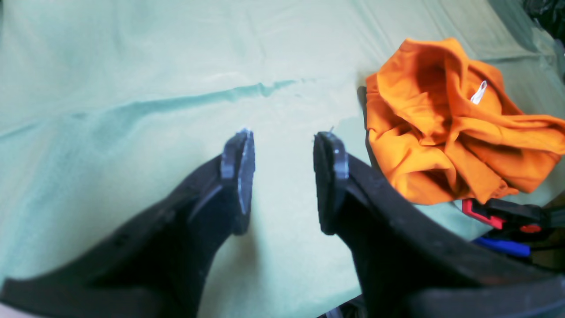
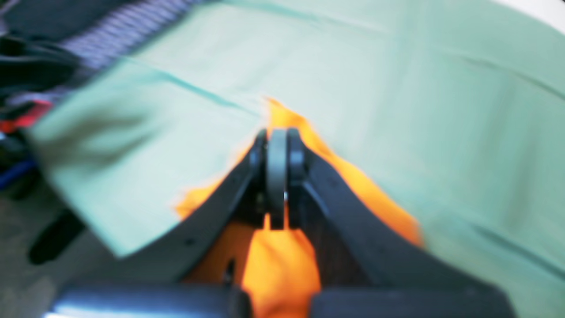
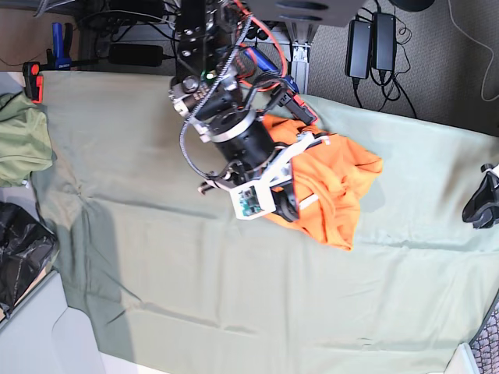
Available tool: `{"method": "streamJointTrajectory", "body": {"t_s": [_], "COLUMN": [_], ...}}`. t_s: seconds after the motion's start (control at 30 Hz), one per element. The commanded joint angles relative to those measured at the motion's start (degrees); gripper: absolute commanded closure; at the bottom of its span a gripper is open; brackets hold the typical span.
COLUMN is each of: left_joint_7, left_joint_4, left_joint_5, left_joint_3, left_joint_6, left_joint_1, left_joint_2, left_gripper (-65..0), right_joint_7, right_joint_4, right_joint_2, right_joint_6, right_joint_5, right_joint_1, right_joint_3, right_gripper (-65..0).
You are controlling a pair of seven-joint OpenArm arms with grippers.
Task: Fold the T-shirt properly
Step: 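Drag the folded orange shirt bundle with the right gripper toward the cloth center, then grasp the bundle's edge with the left gripper and fold it over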
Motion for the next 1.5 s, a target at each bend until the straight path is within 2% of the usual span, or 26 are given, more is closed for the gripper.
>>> {"method": "streamJointTrajectory", "body": {"t_s": [0.0,0.13,0.2,0.27,0.53,0.8,0.83,0.97,1.07,1.17,1.33,1.47], "left_joint_7": [-1.01,-1.03,-1.03,-1.01,-0.98,-0.79,-0.66,0.94,1.07,0.04,-3.76,-4.57], "left_joint_4": [0.81,0.81,0.81,0.81,0.81,0.92,1.2,5.97,12.0,16.61,16.63,16.55], "left_joint_5": [-1.2,-1.55,-1.81,-1.81,-1.77,-2.32,-2.75,-3.13,-0.94,6.23,21.33,25.22], "left_joint_3": [-0.48,-0.48,-0.48,-0.48,-0.48,-0.48,-0.48,0.76,5.64,14.75,29.22,36.57], "left_joint_6": [-1.11,-1.11,-1.11,-1.11,-1.11,-1.11,-1.11,-1.11,-1.11,-1.11,-1.11,-1.11], "left_joint_1": [-0.46,-0.48,-0.46,-0.46,-0.46,-0.46,-0.46,-0.26,1.2,2.6,2.58,2.56], "left_joint_2": [-1.11,-1.11,-1.11,-1.11,-1.11,-1.73,-1.88,-1.95,-1.9,-1.9,-1.9,-1.88], "left_gripper": [-26.0,-26.0,-26.0,-26.0,-26.0,-25.2,-23.4,-6.7,-0.3,0.0,0.0,0.0], "right_joint_7": [1.36,1.62,1.81,2.29,2.67,3.34,3.61,4.61,4.85,4.87,5.29,6.4], "right_joint_4": [0.33,-3.37,-6.45,-8.74,-9.35,-8.94,-8.5,-6.67,-7.1,-9.29,-18.97,-29.49], "right_joint_2": [0.42,2.56,2.62,2.6,2.12,0.96,0.76,0.33,0.35,0.37,0.52,2.05], "right_joint_6": [5.95,5.95,5.97,5.97,5.97,5.95,5.92,5.75,5.73,5.7,5.73,5.77], "right_joint_5": [0.76,2.12,2.8,4.5,3.8,3.8,3.69,0.35,-1.16,-1.14,0.98,2.86], "right_joint_1": [0.22,-0.87,-0.81,-0.63,-0.22,-0.15,-0.02,2.89,6.49,10.4,16.87,21.53], "right_joint_3": [0.96,2.19,1.33,-0.94,-14.25,-15.98,-15.85,-13.55,-8.63,-1.9,7.17,8.24], "right_gripper": [0.0,0.0,0.0,0.0,0.0,0.0,0.0,0.0,0.0,0.0,0.0,0.0]}}
